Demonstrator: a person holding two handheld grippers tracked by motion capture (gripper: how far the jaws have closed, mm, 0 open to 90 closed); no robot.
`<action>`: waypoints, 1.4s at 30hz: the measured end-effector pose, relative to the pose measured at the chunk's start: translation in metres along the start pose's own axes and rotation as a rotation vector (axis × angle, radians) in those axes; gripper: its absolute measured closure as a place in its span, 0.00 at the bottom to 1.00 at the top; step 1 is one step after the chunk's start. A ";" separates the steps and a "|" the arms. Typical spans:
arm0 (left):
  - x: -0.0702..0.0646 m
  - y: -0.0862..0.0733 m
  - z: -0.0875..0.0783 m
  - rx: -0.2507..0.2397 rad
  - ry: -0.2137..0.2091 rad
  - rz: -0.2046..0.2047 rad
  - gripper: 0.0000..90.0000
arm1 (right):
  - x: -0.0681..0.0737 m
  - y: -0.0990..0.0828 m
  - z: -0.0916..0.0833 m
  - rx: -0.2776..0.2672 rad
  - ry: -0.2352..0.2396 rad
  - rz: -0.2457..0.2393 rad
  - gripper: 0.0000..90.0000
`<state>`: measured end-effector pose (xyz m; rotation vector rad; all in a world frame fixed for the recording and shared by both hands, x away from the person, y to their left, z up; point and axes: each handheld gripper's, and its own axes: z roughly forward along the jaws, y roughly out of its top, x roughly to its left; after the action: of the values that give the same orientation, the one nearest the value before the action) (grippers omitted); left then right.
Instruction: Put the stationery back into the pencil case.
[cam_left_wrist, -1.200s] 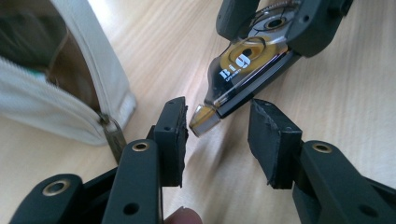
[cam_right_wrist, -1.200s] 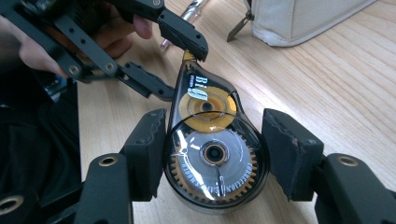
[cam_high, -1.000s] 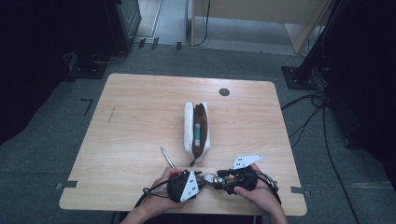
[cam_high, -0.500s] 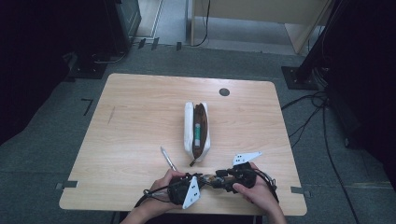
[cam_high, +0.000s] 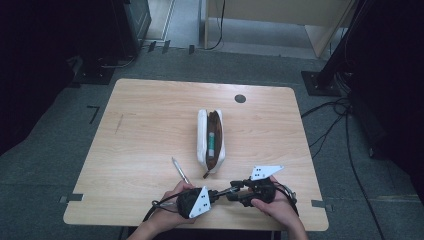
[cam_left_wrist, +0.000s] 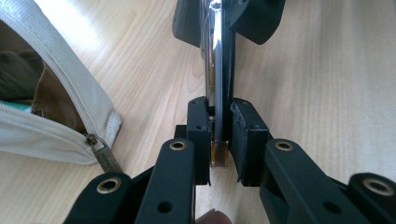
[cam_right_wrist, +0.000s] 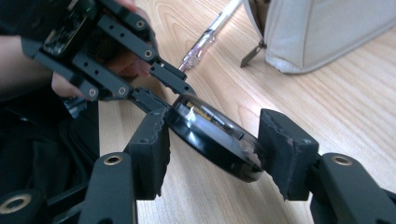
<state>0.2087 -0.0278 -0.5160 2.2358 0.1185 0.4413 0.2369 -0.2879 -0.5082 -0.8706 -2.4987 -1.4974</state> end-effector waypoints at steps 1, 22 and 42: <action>0.002 0.000 -0.001 -0.003 -0.016 -0.013 0.88 | 0.002 0.000 -0.001 -0.004 0.000 -0.018 0.51; 0.029 -0.007 -0.018 -0.044 -0.059 -0.241 0.59 | 0.023 0.007 -0.008 -0.001 -0.057 -0.245 0.83; 0.053 -0.039 -0.070 -0.033 0.149 -0.397 0.18 | 0.048 0.048 -0.028 -0.193 -0.235 -0.104 0.83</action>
<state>0.2359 0.0608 -0.4901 2.0776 0.6162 0.3862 0.2165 -0.2742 -0.4389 -1.0138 -2.6310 -1.7903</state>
